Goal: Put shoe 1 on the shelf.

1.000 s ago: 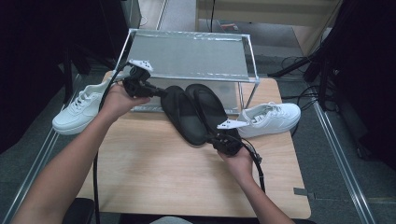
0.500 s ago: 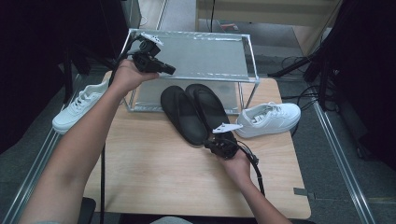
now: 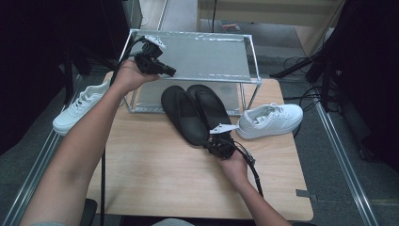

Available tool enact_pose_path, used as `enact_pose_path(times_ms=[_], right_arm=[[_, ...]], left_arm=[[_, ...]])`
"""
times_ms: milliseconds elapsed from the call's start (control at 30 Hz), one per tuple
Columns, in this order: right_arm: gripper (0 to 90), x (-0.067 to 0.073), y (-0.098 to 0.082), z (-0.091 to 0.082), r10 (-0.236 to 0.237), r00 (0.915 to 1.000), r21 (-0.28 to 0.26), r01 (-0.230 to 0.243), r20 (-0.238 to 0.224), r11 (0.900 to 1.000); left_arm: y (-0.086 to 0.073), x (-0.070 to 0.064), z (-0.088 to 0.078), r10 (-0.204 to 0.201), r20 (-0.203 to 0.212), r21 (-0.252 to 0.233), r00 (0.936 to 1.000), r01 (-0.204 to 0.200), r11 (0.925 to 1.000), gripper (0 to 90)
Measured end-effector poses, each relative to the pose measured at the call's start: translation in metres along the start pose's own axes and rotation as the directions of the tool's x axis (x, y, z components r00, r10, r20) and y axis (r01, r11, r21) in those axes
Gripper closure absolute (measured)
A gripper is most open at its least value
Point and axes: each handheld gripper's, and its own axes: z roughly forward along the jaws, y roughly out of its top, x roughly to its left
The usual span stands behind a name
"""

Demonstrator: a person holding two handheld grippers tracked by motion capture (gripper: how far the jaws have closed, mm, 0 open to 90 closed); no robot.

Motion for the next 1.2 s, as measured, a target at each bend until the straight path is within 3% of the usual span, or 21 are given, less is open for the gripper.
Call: enact_pose_path(times_ms=[133,267,667,1033,1200], right_arm=[[90.0,0.004,0.005,0.006,0.001,1.0000,-0.001,-0.001,0.002,1.000],[90.0,0.007,0.011,0.010,-0.006,1.0000,-0.006,0.006,0.001,1.000],[90.0,0.012,0.027,0.022,-0.003,0.9999,-0.037,0.002,-0.014,0.999],[90.0,0.001,0.013,0.015,-0.018,0.9998,0.002,0.018,0.001,1.000],[90.0,0.004,0.017,0.020,-0.016,0.9999,-0.006,0.016,0.002,1.000]], left_arm=[[0.000,0.000,0.000,0.003,-0.001,0.001,1.0000,-0.003,1.0000,90.0],[-0.002,0.002,0.000,-0.020,0.013,-0.012,0.9997,0.020,0.9997,90.0],[0.000,0.000,0.000,-0.043,-0.001,0.003,0.9991,0.043,0.9991,90.0],[-0.001,-0.001,0.000,-0.038,-0.006,-0.001,0.9992,0.038,0.9993,90.0],[-0.001,-0.001,0.000,-0.046,-0.005,-0.004,0.9989,0.046,0.9989,90.0]])
